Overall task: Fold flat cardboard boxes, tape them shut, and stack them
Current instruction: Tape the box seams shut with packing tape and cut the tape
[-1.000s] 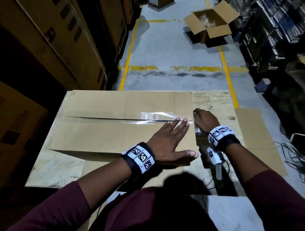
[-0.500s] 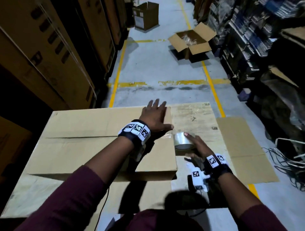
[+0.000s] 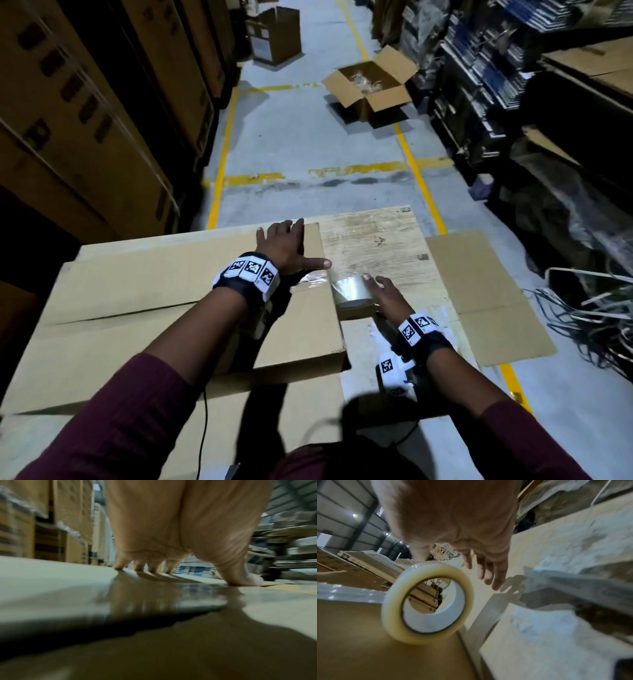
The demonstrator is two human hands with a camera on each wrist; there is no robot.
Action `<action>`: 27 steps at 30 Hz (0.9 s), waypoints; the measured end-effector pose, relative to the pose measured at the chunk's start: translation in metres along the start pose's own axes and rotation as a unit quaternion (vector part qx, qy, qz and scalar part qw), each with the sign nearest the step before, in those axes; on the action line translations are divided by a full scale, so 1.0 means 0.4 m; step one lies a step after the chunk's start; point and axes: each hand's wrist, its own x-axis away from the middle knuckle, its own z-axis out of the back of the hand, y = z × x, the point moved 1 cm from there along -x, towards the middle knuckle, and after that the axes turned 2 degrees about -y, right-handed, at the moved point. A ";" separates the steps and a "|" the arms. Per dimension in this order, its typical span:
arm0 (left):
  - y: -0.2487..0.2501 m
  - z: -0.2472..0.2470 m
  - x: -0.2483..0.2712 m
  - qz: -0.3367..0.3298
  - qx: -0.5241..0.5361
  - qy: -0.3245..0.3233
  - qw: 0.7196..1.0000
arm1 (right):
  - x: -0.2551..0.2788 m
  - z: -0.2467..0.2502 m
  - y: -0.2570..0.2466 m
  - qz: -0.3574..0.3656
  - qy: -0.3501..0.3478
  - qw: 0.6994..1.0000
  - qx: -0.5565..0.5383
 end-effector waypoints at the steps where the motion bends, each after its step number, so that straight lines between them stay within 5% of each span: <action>1: 0.007 -0.001 -0.002 -0.011 0.002 0.005 1.000 | -0.001 0.036 0.018 0.005 0.058 0.998 0.040; 4: 0.012 -0.006 -0.004 -0.049 0.011 0.025 0.998 | 0.018 0.126 0.099 -0.041 0.200 0.949 0.240; 8: 0.009 -0.013 -0.009 -0.075 0.006 0.036 0.996 | 0.080 0.134 0.221 -0.175 0.117 0.891 0.403; 10: 0.006 -0.017 -0.012 -0.080 0.003 0.043 0.996 | 0.092 0.109 0.260 -0.187 0.075 0.888 0.413; 15: 0.002 -0.021 -0.009 -0.094 -0.012 0.043 0.995 | 0.106 0.053 0.269 -0.172 0.122 0.903 0.375; 18: 0.002 -0.019 -0.006 -0.105 -0.024 0.032 0.994 | 0.132 0.046 0.227 -0.181 0.129 0.942 0.253; 21: 0.004 0.000 -0.005 -0.114 -0.036 0.019 0.993 | 0.146 0.040 0.164 -0.152 0.140 0.978 -0.032; 24: 0.028 0.032 -0.015 -0.148 -0.054 -0.025 0.987 | 0.165 0.020 0.130 -0.147 0.102 0.920 -0.349; 27: 0.089 0.066 -0.054 -0.224 -0.146 -0.064 0.961 | 0.165 -0.001 0.102 -0.159 0.104 0.889 -0.416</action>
